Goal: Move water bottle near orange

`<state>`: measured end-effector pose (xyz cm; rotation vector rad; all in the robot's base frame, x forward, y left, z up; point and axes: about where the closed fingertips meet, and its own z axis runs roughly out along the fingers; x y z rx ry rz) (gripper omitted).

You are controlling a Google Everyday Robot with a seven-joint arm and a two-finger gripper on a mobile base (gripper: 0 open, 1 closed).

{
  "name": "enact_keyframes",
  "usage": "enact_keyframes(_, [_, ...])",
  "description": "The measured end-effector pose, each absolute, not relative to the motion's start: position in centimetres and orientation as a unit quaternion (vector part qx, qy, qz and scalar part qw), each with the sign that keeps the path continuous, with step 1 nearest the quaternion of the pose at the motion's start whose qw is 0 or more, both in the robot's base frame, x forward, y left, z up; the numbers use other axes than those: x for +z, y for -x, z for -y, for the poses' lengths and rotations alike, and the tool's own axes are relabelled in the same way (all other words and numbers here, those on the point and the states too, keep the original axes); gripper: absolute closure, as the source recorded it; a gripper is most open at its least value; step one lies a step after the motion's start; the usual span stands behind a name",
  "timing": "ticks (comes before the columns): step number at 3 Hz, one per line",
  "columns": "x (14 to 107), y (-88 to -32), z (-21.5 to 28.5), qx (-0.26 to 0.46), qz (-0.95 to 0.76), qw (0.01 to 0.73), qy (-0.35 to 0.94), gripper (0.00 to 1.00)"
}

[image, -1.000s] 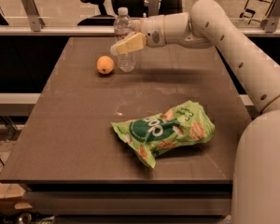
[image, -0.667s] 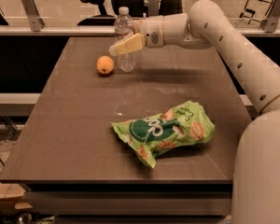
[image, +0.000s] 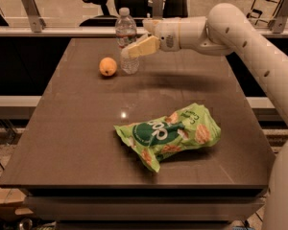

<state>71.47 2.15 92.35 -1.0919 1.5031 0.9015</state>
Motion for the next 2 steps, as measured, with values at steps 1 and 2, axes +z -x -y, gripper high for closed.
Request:
enact_keyframes(1, [92.94, -71.27, -0.19, 0.36, -0.628, 0.53, 0.443, 0.0])
enact_keyframes(2, [92.94, -71.28, -0.06, 0.359, -0.628, 0.531, 0.442, 0.0])
